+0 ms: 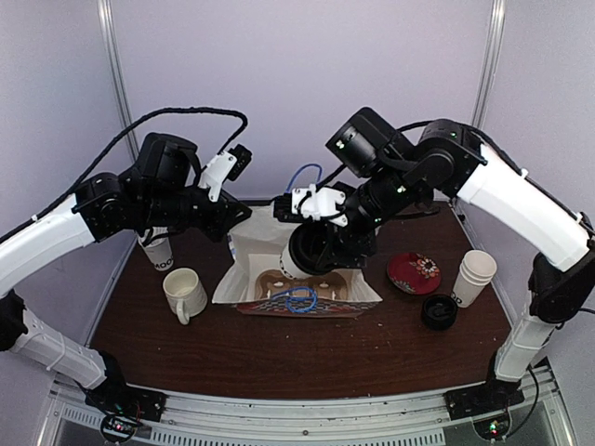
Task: Pack the takeout coffee
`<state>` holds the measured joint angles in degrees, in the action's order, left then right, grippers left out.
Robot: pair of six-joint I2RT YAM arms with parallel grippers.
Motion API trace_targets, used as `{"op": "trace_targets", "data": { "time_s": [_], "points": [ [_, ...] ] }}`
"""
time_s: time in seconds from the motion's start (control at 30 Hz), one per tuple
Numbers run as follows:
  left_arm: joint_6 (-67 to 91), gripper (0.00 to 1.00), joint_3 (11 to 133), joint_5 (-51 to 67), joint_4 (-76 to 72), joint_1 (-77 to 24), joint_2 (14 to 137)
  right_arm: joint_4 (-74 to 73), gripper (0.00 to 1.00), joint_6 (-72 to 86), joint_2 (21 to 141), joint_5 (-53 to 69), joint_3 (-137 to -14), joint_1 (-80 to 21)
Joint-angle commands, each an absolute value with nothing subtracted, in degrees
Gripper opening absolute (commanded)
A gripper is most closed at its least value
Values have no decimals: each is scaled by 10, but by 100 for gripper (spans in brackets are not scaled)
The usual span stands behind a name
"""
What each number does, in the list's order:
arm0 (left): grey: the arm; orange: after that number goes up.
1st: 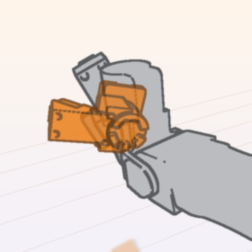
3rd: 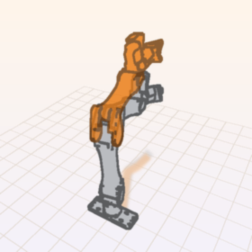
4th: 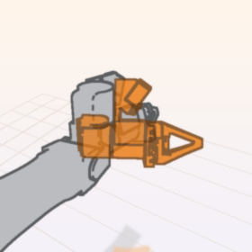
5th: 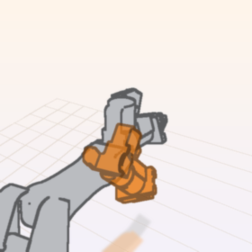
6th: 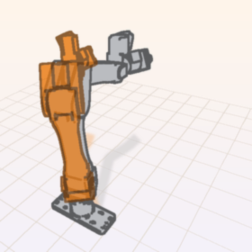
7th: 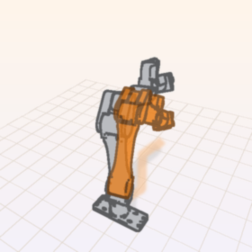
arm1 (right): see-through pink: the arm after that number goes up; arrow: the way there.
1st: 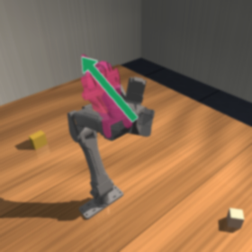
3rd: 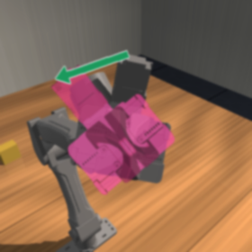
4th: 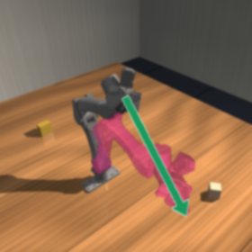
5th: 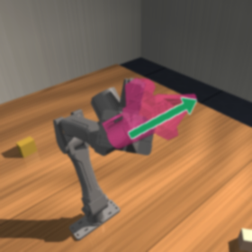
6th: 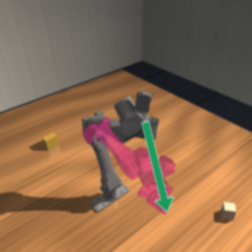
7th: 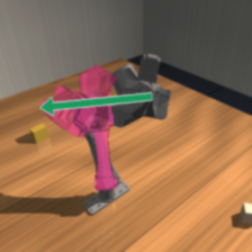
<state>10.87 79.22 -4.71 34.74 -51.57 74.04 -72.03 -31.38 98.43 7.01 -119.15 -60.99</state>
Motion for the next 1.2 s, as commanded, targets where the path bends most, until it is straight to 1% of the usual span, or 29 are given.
{"op": "trace_targets", "data": {
  "time_s": [0.0, 0.17, 0.2, 0.23, 0.4, 0.43, 0.47, 0.5, 0.67, 0.77, 0.83, 1.17],
  "points": [
    [125, 0, 784, -31, 325, -523, 721, -708, 64, -329, 983, -19, -1162, -652],
    [135, 0, 771, -19, 321, -525, 713, -703, 64, -346, 968, -75, -1109, -696],
    [138, 3, 770, -15, 321, -525, 714, -705, 64, -348, 966, -82, -1100, -704],
    [142, 12, 770, -6, 321, -526, 714, -707, 64, -350, 963, -85, -1089, -710],
    [152, 37, 761, 31, 317, -537, 697, -710, 64, -345, 934, -92, -1027, -751],
    [151, 46, 757, 41, 312, -542, 689, -710, 64, -343, 928, -95, -1016, -761],
    [152, 52, 754, 49, 306, -544, 680, -708, 64, -341, 922, -100, -1007, -769],
    [152, 54, 751, 55, 302, -544, 670, -704, 65, -342, 917, -107, -996, -775],
    [145, 61, 747, 44, 285, -545, 627, -683, 64, -359, 906, -159, -966, -785],
    [140, 67, 729, 58, 240, -545, 597, -693, 64, -363, 908, -152, -964, -792],
    [139, 70, 721, 44, 224, -545, 591, -698, 64, -369, 906, -148, -957, -795],
    [96, 71, 722, -56, 230, -545, 640, -700, 65, -387, 869, -144, -883, -810]
  ]
}}
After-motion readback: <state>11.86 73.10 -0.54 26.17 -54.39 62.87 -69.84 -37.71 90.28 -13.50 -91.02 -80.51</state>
